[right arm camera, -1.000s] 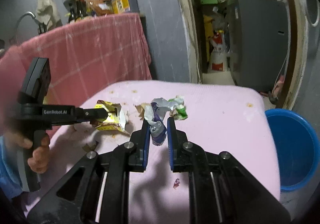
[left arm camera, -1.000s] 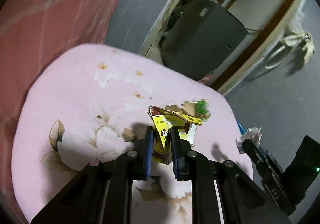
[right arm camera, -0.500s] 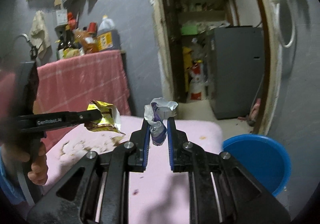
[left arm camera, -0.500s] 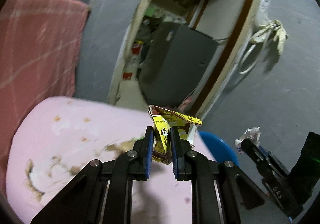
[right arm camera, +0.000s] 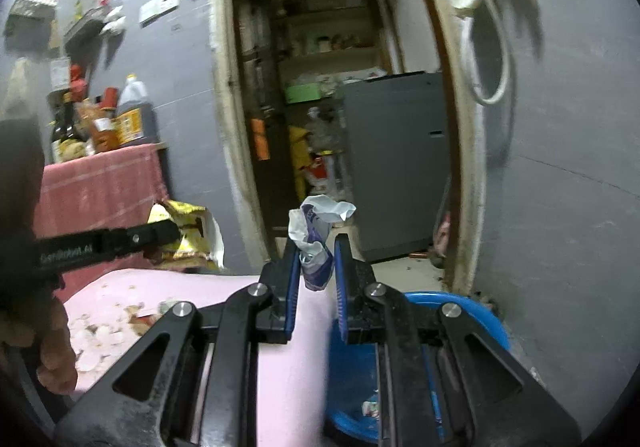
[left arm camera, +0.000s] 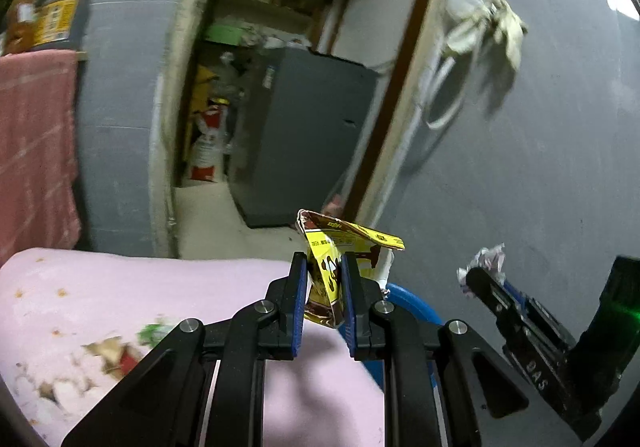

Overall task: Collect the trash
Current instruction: 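Carry both items over the bucket and open both grippers to drop them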

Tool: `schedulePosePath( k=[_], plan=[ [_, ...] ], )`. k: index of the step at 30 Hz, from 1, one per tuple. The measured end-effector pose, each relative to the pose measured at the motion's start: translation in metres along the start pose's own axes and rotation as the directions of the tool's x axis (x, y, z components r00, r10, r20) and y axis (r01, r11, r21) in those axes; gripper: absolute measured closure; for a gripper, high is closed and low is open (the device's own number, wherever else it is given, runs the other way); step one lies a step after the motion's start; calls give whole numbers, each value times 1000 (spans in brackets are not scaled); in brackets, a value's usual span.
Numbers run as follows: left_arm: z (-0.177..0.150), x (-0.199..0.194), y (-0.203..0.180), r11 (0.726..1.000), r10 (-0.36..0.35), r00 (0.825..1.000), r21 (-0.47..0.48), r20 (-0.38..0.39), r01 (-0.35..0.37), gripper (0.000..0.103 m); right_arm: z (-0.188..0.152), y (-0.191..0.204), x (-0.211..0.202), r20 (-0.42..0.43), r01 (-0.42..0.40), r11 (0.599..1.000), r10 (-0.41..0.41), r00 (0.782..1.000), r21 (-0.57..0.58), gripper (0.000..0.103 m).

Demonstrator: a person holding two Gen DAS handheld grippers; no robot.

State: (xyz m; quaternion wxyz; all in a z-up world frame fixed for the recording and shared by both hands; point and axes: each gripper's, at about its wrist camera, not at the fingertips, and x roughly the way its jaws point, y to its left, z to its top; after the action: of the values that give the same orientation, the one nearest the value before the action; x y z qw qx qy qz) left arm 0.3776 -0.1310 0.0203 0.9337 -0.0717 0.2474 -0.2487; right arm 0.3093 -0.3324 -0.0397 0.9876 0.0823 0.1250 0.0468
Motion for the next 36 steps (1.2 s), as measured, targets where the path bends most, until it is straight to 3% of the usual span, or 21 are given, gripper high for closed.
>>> schedulePosePath(
  k=[6,12,20,23,30,36],
  plan=[
    [-14,41,-26,997,-15,996,79,-85,22,89,-13,-35,9,-28,68,996,-66,997,57,87],
    [-25,76,-33,995,-8,984,95,-176,25,89,-28,-61,23,-101,114,989,-104,989,98,87],
    [-45,134,-38,997,5,921,79,-389,28,89,-50,-84,49,-220,159,974,-122,968,159,84],
    [-56,150,-36,998,7,889,59,-458,22,89,-56,-92,55,-244,164,969,-116,963,185,82],
    [-73,165,-33,999,-4,860,32,-510,23,87,-69,-103,65,-296,189,961,-124,947,203,79],
    [-75,166,-33,1000,6,865,24,-503,7,78,-72,-107,67,-313,192,957,-118,942,217,64]
  ],
)
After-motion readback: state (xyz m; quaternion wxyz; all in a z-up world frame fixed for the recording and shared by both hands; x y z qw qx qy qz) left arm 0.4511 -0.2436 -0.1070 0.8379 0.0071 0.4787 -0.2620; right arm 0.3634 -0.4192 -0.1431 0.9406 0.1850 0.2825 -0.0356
